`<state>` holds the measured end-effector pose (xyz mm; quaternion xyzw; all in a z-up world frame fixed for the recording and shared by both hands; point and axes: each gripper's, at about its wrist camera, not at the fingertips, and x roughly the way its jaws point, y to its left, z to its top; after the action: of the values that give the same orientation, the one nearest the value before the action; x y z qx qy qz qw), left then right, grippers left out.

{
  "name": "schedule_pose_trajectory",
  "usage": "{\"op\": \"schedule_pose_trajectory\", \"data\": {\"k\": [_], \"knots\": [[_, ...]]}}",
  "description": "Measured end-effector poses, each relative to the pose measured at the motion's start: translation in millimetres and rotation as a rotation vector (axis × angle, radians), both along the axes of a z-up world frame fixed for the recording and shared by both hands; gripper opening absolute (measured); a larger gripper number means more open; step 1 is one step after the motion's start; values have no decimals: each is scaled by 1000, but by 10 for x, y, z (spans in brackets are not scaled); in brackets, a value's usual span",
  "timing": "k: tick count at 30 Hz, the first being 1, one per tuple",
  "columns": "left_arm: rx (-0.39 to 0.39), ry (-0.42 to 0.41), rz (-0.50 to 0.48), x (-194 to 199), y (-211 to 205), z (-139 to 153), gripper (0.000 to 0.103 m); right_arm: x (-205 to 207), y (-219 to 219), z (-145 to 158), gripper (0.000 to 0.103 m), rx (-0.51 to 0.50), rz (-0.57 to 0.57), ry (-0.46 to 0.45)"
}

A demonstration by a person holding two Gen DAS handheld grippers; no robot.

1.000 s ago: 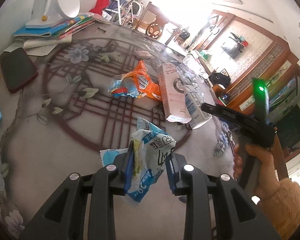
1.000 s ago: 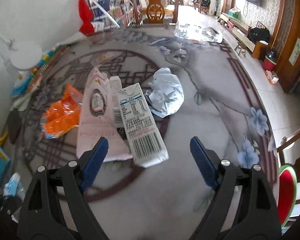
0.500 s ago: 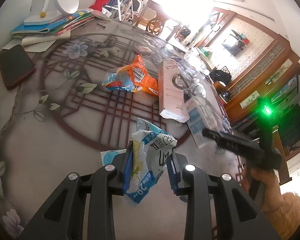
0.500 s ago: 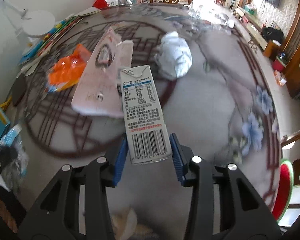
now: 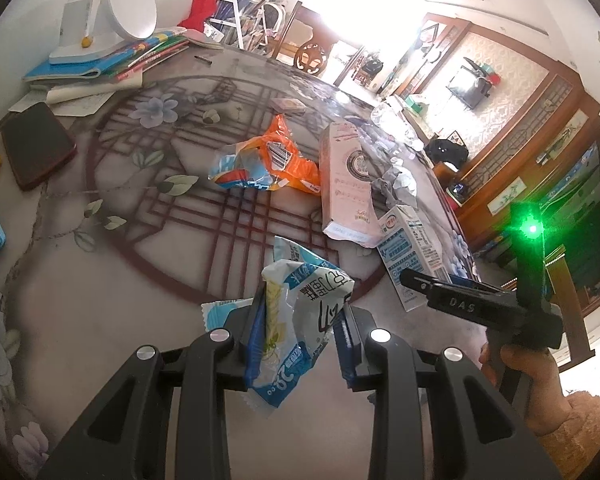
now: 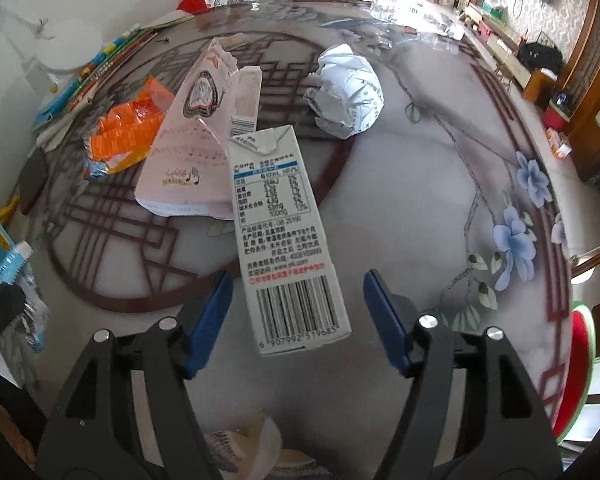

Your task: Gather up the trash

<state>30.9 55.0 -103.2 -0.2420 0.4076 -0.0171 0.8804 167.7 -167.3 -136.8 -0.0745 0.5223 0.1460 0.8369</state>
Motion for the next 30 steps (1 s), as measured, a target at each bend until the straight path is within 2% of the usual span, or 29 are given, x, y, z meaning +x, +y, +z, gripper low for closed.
{"op": "schedule_pose_trajectory", "data": {"k": [1,2,5,10,16,23,30], "knots": [[3,-2,0,-16,-19,7,28,-4,3,-7,59,-9,3,-3],[7,-3,1,-15,-20,6,28,-7,9,-19,48,-18,8,0],[8,2,1,-15,-32,-8,28,-37,6,-34,41,-17,15,14],[16,8,-1,-8,-51,-12,28,-162,-40,32,39,25,30,11],[19,15,0,5,-60,-27,28,-316,-182,137,38,129,4,26],[28,18,-5,19,-78,-37,28,-537,-320,382,38,206,-15,-41],[39,21,-11,27,-101,-40,28,-792,-613,562,38,261,-103,-107]]}}
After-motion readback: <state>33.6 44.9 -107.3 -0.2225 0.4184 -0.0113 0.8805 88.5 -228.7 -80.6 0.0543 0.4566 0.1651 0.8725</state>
